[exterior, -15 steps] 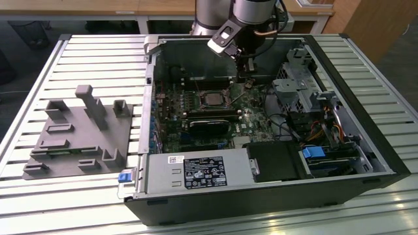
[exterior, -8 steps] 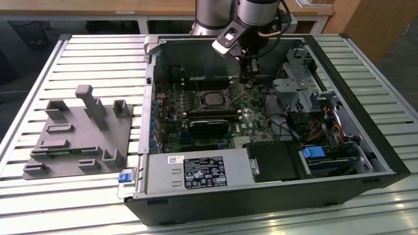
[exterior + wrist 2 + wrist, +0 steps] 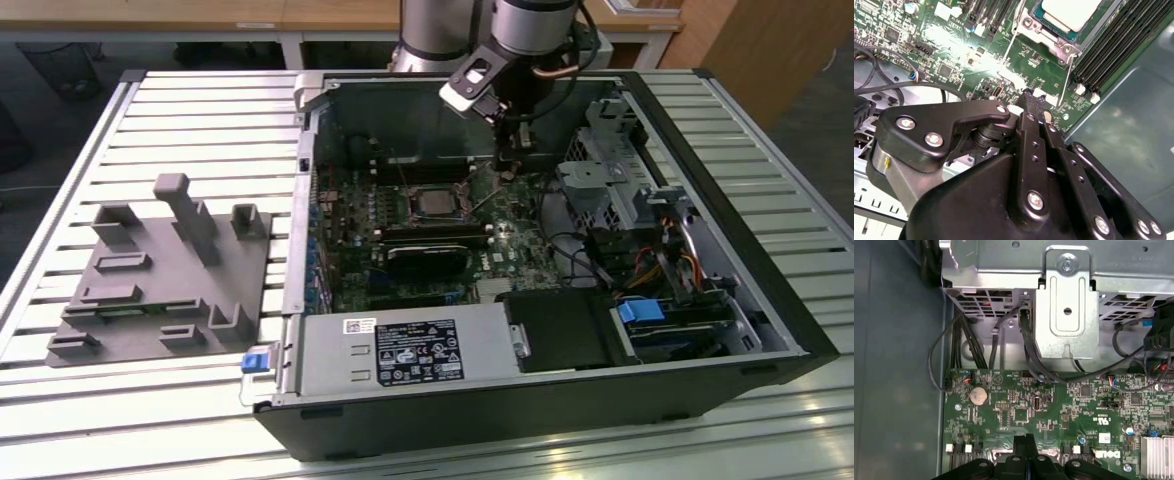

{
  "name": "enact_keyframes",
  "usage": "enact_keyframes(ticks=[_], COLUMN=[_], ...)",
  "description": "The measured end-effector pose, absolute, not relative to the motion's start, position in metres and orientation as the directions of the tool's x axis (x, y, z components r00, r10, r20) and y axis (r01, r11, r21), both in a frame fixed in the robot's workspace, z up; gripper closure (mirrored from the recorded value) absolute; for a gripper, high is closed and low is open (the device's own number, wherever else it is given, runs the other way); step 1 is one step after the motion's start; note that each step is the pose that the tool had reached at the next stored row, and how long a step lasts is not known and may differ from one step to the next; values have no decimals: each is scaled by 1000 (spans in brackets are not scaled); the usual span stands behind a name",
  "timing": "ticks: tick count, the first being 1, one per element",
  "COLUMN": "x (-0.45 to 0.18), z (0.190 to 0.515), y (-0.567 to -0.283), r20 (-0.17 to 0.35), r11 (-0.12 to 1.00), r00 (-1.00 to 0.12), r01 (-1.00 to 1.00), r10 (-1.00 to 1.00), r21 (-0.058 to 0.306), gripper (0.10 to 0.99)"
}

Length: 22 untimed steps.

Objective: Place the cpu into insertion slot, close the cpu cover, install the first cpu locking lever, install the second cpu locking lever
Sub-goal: 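Close the cpu cover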

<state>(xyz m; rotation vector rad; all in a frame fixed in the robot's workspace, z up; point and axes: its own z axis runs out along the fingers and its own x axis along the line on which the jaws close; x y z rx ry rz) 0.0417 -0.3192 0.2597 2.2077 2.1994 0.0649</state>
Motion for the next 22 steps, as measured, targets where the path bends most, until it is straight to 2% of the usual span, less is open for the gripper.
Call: enact_keyframes(ticks=[22], x=[52], z=[246], y=[-315], r20=[12], r11=[-14], r00=[13], r01=[999], r10=[1000], r21=[39], gripper=[980])
